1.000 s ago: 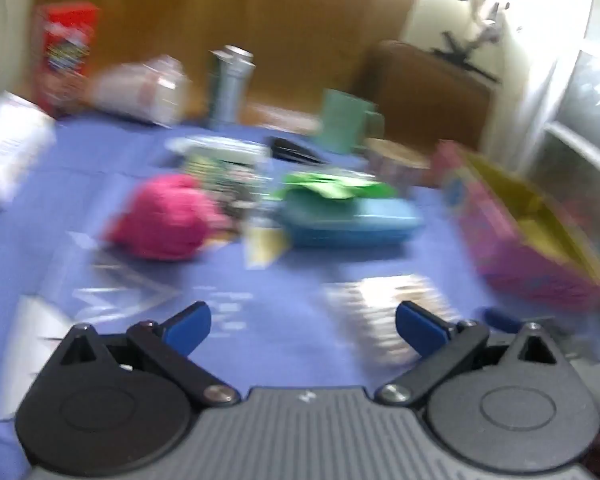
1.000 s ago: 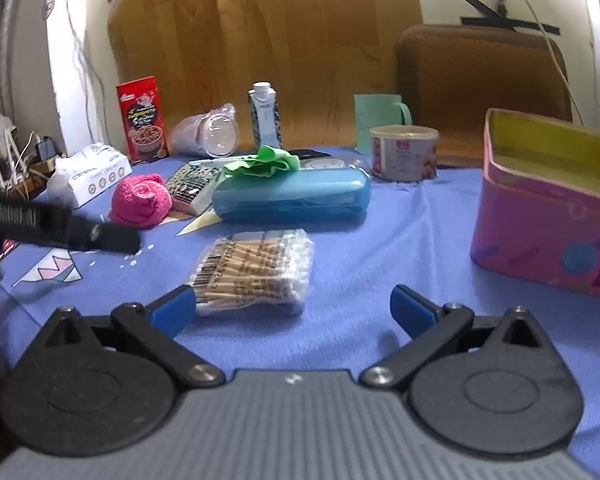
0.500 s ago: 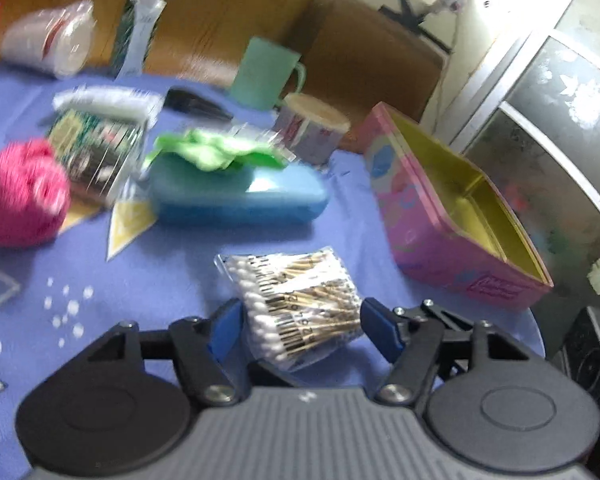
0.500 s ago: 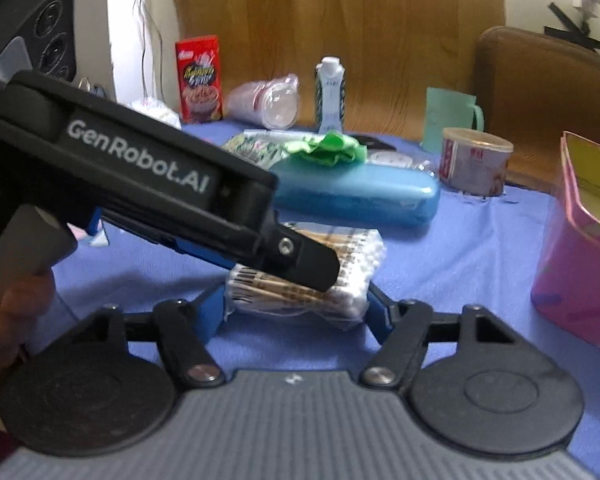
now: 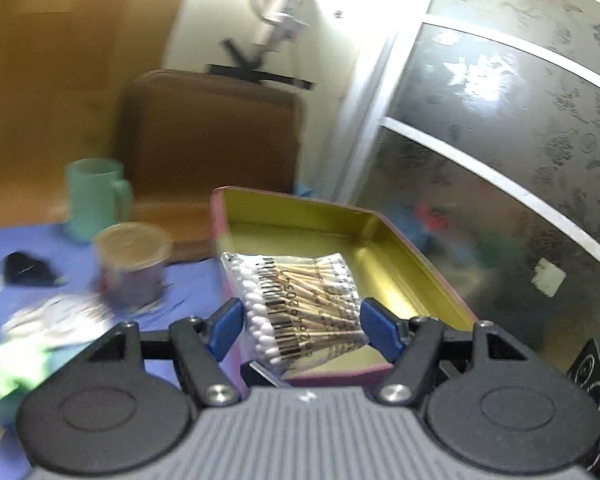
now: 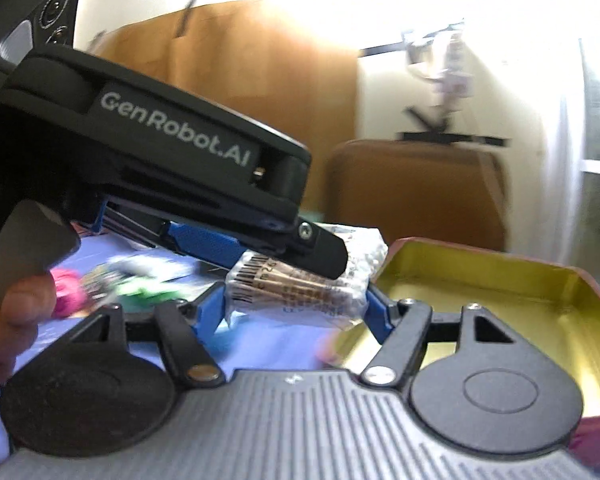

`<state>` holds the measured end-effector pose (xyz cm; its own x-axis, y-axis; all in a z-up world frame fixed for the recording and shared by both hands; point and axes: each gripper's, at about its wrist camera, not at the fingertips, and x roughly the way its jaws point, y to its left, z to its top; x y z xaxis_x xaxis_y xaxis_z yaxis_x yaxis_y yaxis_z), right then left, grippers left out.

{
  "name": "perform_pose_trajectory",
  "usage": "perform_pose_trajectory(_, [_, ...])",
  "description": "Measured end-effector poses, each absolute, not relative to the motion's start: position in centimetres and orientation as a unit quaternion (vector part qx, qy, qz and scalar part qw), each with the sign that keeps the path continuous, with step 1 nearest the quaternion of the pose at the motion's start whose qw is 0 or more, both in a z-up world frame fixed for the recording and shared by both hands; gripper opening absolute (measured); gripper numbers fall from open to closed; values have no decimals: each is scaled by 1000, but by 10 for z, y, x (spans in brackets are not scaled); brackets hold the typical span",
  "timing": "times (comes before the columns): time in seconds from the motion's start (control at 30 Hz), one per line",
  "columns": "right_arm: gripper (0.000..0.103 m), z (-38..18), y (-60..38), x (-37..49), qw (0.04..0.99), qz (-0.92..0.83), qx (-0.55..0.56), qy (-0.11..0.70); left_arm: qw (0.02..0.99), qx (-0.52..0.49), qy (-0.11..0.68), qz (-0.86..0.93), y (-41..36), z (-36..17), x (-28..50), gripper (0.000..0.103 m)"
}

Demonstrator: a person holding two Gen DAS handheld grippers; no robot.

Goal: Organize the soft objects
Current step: 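Carry the cotton swab bag into the pink tin and open the left gripper, then reach to the pink knitted sock ball and grasp it with the right gripper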

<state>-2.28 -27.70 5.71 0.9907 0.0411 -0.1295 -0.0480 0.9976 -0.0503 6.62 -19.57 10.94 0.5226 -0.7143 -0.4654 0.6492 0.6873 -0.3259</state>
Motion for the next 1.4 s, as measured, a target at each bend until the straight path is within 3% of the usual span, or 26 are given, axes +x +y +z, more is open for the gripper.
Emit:
perform_pose_trajectory(0.2, [73,54,-333,-25,997,-50,-4,61,853,-43,294,-428,-261,99,78,65])
perform_pose_trajectory(0.33, [77,38,-360,-14,991,-107,4,80,852,-30,307,-422,-282,86,82,72])
perform_pose_trajectory(0.37, [85,34,-368,-10,989,-122,7,87,853,-31,309,-420,-282,83,81,76])
perform_pose_trajectory(0.43, [89,27,-373,-8,985,-138,4,99,855,-35,308,-416,-277,81,79,81])
perform_pose_trajectory(0.8, [88,28,-348,-18,991,-121,9,49,879,-50,246,-406,-198,101,54,91])
perform_pose_trajectory(1.03, [63,41,-310,-18,998,-57,-15,27,914,-58,209,-342,-86,91,28,95])
perform_pose_trajectory(1.1, [62,41,-296,-13,999,-23,-17,38,928,-66,215,-298,-52,82,29,94])
perform_pose_trajectory(1.27, [57,33,-250,15,993,68,-27,92,946,-116,236,-191,36,58,35,81])
perform_pose_trajectory(1.4, [57,29,-207,34,983,132,-40,124,946,-168,244,-130,94,40,31,81])
